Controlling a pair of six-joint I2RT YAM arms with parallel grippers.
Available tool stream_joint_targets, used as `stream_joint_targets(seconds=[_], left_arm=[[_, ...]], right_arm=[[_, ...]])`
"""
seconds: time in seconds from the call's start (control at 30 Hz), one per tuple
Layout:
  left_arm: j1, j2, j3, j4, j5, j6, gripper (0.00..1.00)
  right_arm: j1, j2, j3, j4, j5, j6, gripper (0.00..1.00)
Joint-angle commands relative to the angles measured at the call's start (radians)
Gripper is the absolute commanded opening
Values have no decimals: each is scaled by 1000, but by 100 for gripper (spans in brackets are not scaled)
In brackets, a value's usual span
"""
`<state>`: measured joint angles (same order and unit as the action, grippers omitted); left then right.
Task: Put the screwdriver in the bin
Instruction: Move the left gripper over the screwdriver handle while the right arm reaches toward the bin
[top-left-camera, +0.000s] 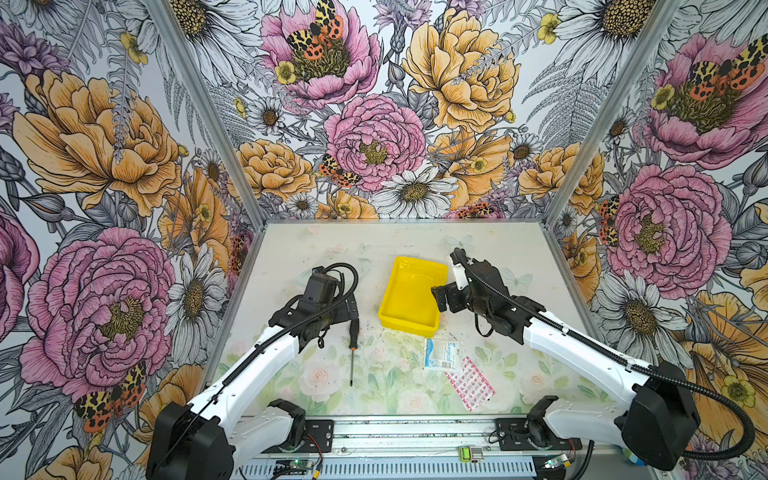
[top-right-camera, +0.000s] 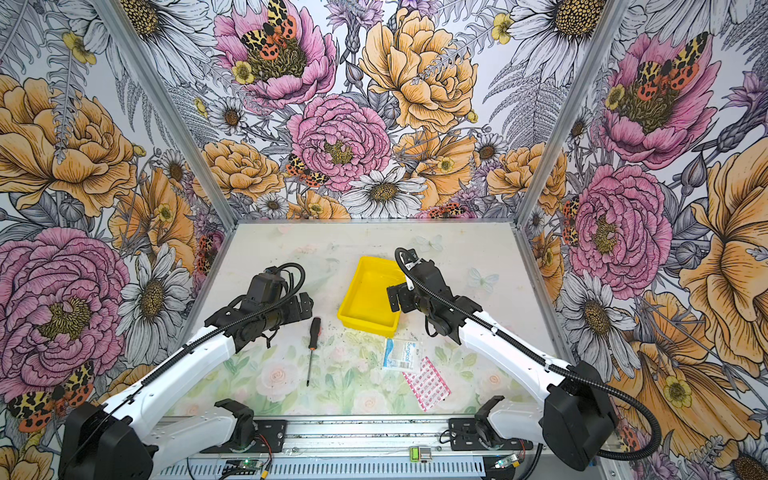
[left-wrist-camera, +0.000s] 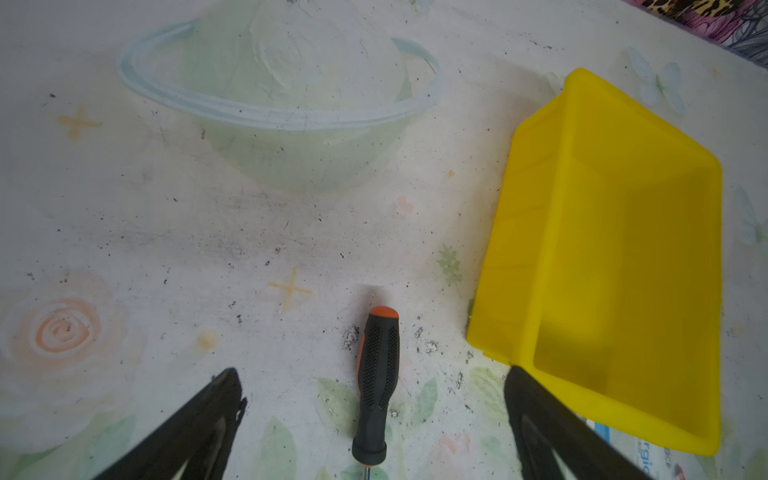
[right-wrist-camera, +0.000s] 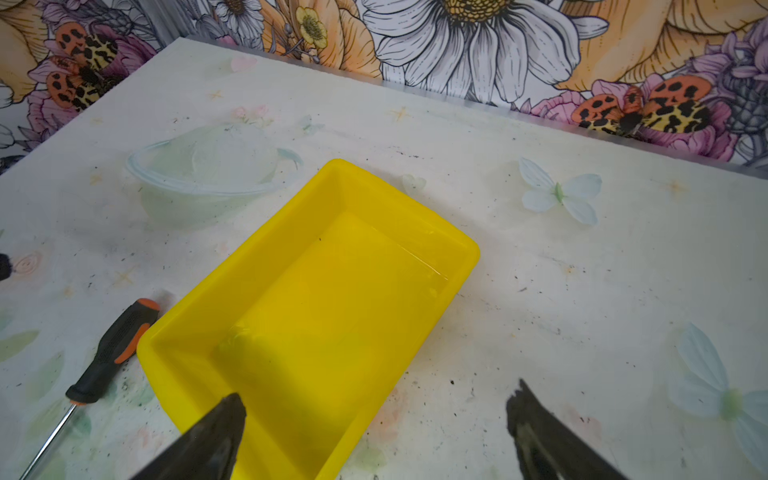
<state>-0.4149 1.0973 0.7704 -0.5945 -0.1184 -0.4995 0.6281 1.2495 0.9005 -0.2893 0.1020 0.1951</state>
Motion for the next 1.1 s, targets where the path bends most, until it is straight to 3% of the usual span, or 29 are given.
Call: stream_joint_targets(seconds=[0.0,0.4,0.57,0.9,1.07], left_arm=[[-34,20,-4,-34,-4,-40,98],[-45,129,21,-97,8,-57,96],[-57,166,15,-95,-18,-107,95],[-118,274,24,-87,-79,-196,85],[-147,345,42,-87,-77,-206,78]], right_arm=[[35,-13,26,-27,-55,-97,99],[159,-90,-19,-44,-257,-238,100],[160,-158,-31,-54,-304,-218,100],[200,-305,-121,-53,-255,-171,100],[199,-296,-138,-51,-241,-207,99]])
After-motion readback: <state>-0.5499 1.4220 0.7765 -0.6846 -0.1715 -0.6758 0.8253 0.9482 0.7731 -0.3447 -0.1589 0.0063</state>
